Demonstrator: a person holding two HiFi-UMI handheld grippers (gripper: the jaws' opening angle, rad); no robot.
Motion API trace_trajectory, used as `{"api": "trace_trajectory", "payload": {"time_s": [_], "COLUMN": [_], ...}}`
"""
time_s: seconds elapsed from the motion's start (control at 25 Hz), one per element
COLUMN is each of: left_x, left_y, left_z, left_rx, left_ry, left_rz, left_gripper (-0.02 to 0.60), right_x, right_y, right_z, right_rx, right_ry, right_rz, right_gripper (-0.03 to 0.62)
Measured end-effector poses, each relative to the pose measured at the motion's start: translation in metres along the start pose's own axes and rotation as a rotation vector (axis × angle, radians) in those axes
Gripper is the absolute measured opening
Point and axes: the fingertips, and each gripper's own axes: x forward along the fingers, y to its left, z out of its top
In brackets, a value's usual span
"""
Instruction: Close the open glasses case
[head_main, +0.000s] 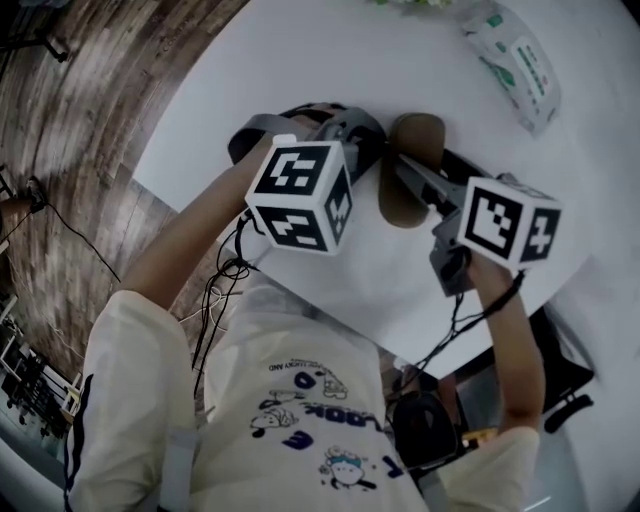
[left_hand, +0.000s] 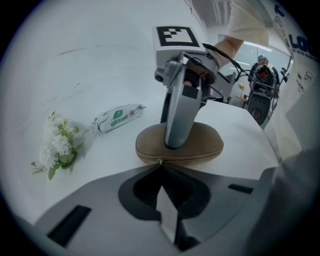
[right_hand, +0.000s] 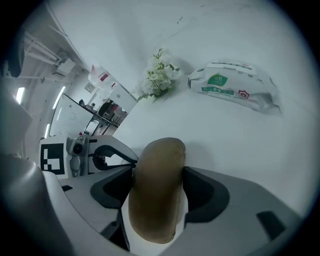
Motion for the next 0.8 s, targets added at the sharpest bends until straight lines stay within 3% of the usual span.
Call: {"api": "trace_trajectory", "payload": {"time_s": [0.12,0.36,0.8], "left_x": [-0.003,-0.009,0.001], "left_y": [-0.004,-0.029,-0.129], "left_z": [-0.001,0.0,0.015], "left_rx": [0.057,0.075,-0.017], "left_ry": [0.025,0.012,-0.009], "left_rz": [-0.02,-0.049,-0.119], "left_gripper": [0.0,0.0,0.0], "right_x": [0.001,0.002,0.001], "right_y": [0.001,0.001,-0.001], "right_z": [0.0,0.0,0.001], "right_rx": [0.036,0.086,0.143], "right_ry": [-0.003,-0.004,-0.052], "right_rz": [0.016,0.036,0.019], "right_gripper": [0.314,0.314,0.314]}}
